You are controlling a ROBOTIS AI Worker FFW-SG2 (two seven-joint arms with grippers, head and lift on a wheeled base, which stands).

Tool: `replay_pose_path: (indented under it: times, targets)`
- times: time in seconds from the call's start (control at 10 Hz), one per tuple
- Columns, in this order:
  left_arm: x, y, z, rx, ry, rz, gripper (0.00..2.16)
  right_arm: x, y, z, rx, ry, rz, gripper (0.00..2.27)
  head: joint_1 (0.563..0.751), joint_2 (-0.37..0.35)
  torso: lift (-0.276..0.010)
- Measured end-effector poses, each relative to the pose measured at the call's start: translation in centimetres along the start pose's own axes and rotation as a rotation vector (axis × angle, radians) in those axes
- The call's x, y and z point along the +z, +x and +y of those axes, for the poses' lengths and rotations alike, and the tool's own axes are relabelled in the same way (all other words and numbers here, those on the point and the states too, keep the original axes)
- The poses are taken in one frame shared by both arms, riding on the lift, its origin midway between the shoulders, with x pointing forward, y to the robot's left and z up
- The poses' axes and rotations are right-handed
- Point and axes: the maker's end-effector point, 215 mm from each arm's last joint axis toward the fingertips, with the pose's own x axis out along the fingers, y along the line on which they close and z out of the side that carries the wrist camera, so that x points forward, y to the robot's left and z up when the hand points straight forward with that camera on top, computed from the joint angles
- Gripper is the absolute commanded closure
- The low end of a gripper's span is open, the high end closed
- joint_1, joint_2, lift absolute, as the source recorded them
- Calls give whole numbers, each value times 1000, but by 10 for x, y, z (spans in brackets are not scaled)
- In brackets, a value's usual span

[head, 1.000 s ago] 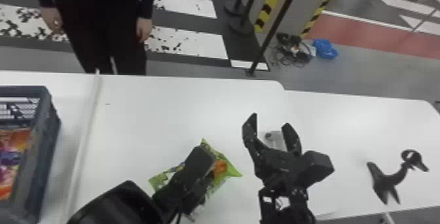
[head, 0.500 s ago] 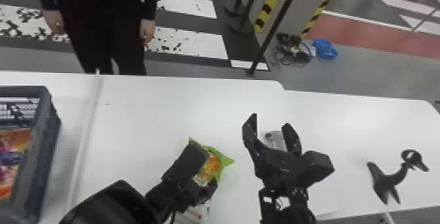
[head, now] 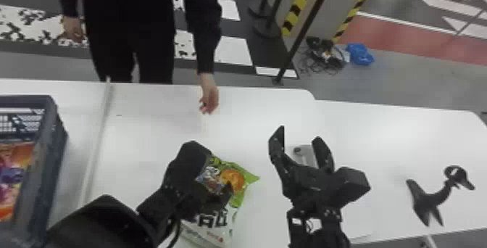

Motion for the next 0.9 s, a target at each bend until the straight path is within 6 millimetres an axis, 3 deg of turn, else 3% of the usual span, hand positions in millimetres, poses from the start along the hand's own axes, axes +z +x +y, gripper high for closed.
replay_pose_path:
  times: [0.5,0.7,0.9]
  targets:
    - [7,-40,47,98,-70,-50,70,-1,-1,1,4,-1,3,124,695,-350,-29]
    - [13,-65,81,167,-109,-85,70,-3,-2,3,17,15,14,120,695,-350,-29]
    - [24,-103,129,276,-144,-147,70,-4,-1,3,18,20,21,120,695,-350,-29]
